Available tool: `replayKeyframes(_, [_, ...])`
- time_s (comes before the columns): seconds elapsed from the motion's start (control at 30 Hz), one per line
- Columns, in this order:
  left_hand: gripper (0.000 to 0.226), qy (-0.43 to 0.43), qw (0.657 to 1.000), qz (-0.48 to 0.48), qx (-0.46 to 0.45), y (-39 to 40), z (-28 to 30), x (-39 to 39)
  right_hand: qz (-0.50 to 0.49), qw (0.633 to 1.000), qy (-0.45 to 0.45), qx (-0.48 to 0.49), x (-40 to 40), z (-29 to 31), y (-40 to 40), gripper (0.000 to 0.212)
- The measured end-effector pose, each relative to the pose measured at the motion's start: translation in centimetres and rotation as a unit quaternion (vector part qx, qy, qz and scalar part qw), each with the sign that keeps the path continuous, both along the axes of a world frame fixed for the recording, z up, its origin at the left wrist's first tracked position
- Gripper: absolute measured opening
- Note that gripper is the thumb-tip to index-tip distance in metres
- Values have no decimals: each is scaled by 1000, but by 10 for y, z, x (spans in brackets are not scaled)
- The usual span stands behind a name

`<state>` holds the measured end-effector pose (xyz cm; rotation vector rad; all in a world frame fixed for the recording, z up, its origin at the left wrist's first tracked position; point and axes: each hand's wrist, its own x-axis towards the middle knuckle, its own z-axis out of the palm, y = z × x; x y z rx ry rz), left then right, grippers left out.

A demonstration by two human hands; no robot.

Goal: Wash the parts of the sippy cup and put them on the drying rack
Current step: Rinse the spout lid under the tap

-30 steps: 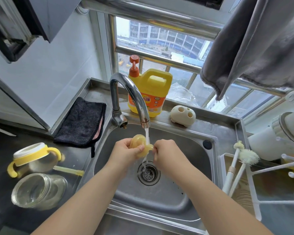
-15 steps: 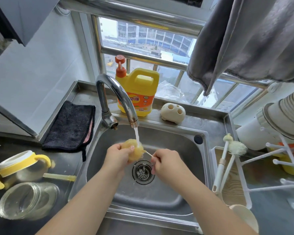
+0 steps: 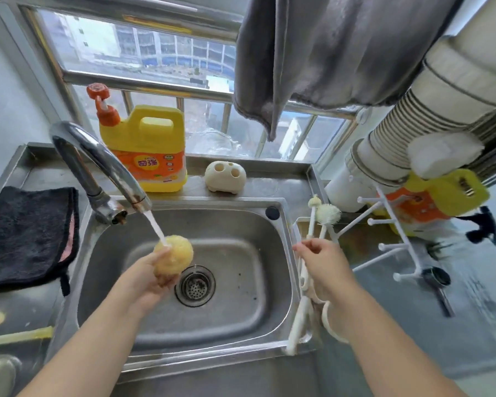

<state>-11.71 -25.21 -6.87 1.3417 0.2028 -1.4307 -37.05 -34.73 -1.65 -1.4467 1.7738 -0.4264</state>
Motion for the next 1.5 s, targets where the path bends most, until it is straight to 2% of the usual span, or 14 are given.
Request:
replayKeyframes(0.23, [21,-11,998,-20,-52,-4,-1,-3,-41,984,162,65,-57,-33,-41,15])
replayKeyframes(0.4, [12,-22,998,-8,-52,-3,0,1,-90,975,166,119,-64,-70,-57,16])
replayKeyframes(0.53, [11,-17,998,-6,-59,-3,2,3,-149,974,97,143,-65,-77,-65,15])
replayKeyframes(0.67, [16,-10,997,-10,-74,-3,2,6,-72,962,213,154,-63,-73,-60,19])
replayKeyframes(0.77, [21,-29,997,-25,-71,-3,2,6,-3,963,265,40,-50,-55,-49,23])
replayKeyframes(0.9, [25,-38,996,-33,-71,0,4,9,74,947,168,-262,6,-26,-18,13])
replayKeyframes(0.93, [25,-35,996,-30,-74,1,6,11,108,943,126,-288,27,-19,-10,14])
replayKeyframes(1.0, [24,-33,996,-21,-86,6,8,14,206,954,31,-216,72,-13,5,24])
replayKeyframes(1.1, [25,-37,991,-23,-128,15,11,18,311,946,-79,42,135,-23,21,72])
replayKeyframes(1.13, [27,-44,989,-24,-139,17,10,19,317,939,-104,91,151,-29,26,77])
replayKeyframes(1.17, [28,-58,988,-24,-140,20,11,19,315,934,-126,111,163,-36,30,66])
replayKeyframes(1.23, [25,-113,986,-18,-120,26,11,19,299,936,-151,106,181,-45,38,23])
replayKeyframes(1.27, [22,-146,983,-18,-106,28,11,18,279,941,-163,101,188,-48,41,17])
replayKeyframes(1.5, [8,-303,950,-67,-29,31,8,15,157,954,-185,176,216,-59,46,34])
